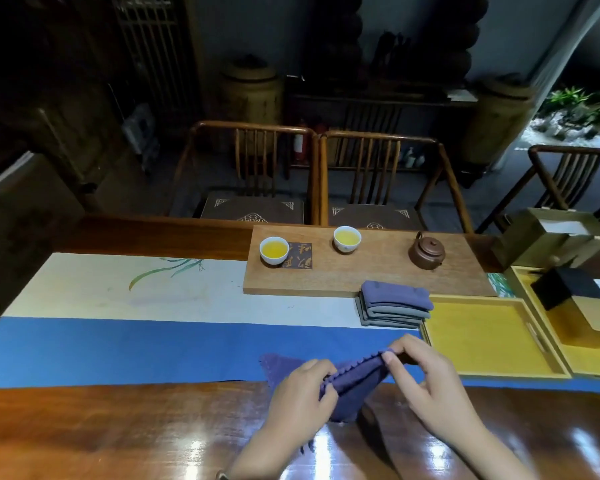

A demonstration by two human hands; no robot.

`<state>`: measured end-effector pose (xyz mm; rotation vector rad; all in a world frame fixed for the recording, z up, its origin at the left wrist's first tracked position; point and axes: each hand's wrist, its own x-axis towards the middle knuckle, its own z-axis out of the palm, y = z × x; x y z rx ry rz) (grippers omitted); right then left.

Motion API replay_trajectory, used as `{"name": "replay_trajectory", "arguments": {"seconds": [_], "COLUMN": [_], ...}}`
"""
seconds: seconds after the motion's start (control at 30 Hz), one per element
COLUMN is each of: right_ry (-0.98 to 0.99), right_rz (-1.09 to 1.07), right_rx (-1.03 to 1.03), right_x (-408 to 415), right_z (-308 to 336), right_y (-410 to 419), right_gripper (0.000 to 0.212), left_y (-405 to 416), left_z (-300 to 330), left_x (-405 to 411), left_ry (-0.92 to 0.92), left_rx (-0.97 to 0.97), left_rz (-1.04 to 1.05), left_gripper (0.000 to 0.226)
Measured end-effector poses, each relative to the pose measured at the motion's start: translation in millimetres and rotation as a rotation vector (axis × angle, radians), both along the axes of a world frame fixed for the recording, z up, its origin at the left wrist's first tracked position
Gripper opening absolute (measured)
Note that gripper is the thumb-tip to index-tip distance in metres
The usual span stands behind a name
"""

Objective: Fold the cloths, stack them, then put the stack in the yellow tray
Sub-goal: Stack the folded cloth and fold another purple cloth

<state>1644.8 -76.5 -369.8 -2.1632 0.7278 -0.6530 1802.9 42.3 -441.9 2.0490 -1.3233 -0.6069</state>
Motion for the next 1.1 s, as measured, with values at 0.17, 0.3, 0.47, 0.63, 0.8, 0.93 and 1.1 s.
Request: {"name": "replay_trajectory", "arguments": {"seconds": [0.17, 0.3, 0.47, 0.63, 0.8, 0.93, 1.1], "right_ry": [-0.138, -0.201, -0.167, -0.130, -0.166, -0.173, -0.185], "right_rz": [-0.099, -0.165, -0.163, -0.097, -0.121, -0.142, -0.194], "right_rx": [0.053, 0.123, 0.096, 0.007, 0.007, -0.014, -0.017], "right_x": [0, -2, -3, -4, -4, -8, -9], "right_z": [24, 37, 49, 57, 63, 64, 57], "right_y": [-12, -25, -29, -21, -16, -18, -20], "right_gripper": [0.016, 0.021, 0.024, 0.025, 0.020, 0.022, 0.019], "left_y": [21, 33, 15, -29, -50, -31, -6], "left_z": [-14, -39, -55, -26, -5, -6, -6], "left_x": [20, 26, -2, -32, -21, -1, 23], "left_ry": [0.074, 0.206, 0.295, 0.243, 0.124, 0.084, 0.181], "left_rx": [0.057, 0.165, 0.106, -0.038, -0.046, -0.031, -0.104], "left_rz": [0.022, -0.044, -0.023, -0.024, -0.054, -0.111, -0.125], "left_gripper": [0.011, 0.012, 0.051, 0.057, 0.029, 0.037, 0.030]}}
